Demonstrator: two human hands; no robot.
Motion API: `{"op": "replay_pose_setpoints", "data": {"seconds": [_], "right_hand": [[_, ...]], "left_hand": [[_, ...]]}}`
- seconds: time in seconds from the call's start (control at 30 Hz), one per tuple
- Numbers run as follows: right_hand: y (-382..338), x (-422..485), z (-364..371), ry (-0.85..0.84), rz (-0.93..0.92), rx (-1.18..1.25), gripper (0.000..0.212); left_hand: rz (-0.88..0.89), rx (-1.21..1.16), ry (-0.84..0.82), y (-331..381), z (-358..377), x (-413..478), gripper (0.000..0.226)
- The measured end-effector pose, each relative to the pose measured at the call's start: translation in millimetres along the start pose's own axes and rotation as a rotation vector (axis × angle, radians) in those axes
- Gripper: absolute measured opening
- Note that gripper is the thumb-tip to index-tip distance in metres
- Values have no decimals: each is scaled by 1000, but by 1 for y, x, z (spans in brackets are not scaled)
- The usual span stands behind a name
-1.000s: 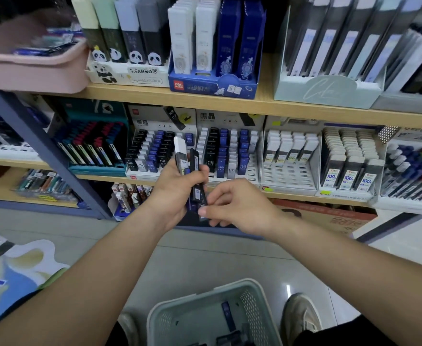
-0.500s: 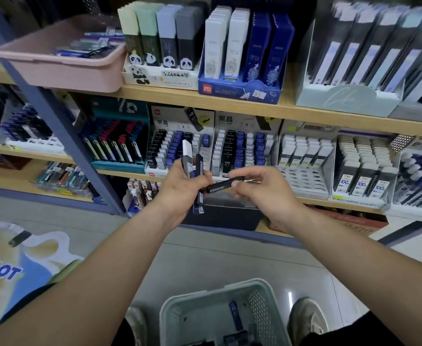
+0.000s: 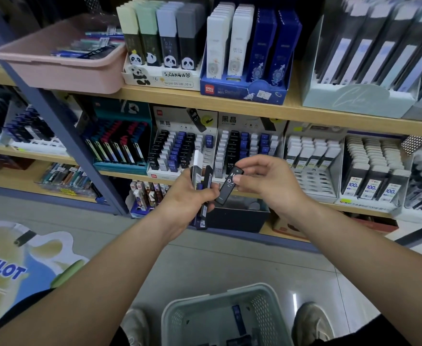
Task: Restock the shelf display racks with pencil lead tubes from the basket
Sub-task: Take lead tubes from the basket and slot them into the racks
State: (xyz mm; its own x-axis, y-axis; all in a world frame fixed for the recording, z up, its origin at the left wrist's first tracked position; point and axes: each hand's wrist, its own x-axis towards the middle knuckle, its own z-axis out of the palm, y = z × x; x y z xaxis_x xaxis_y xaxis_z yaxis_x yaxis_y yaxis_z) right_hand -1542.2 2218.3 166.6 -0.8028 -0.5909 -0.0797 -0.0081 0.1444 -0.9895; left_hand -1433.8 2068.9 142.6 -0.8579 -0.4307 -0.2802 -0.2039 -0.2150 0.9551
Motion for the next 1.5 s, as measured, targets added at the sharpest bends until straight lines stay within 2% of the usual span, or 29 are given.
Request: {"op": "replay_pose_setpoints", "data": {"seconds": [0.13,0.37,0.57,0.8,1.0,1.3,1.5], "right_hand": [[1,6,5,33,-36,-6,17],[-2,42,18,10,-201,-409,13],[-5,91,46,34,-283,-602,11],[11,119,80,-30,-299,-720,8],[28,124,102,-9,-340,-733,11],[39,125,103,-50,-441,-909,15],[37,118,111,-133,-513,-1191,29]], "left_hand": [[-10,10,19,2,-15,-2,34],[30,96,92,4,-56,-12,30],[23,59,127,6,-83,-22,25],[17,5,184,9,-98,-26,27],[11,-21,205,11,-105,-30,27],[29,-65,192,14,-109,-38,27],[43,-85,159,18,-106,-42,24]]}}
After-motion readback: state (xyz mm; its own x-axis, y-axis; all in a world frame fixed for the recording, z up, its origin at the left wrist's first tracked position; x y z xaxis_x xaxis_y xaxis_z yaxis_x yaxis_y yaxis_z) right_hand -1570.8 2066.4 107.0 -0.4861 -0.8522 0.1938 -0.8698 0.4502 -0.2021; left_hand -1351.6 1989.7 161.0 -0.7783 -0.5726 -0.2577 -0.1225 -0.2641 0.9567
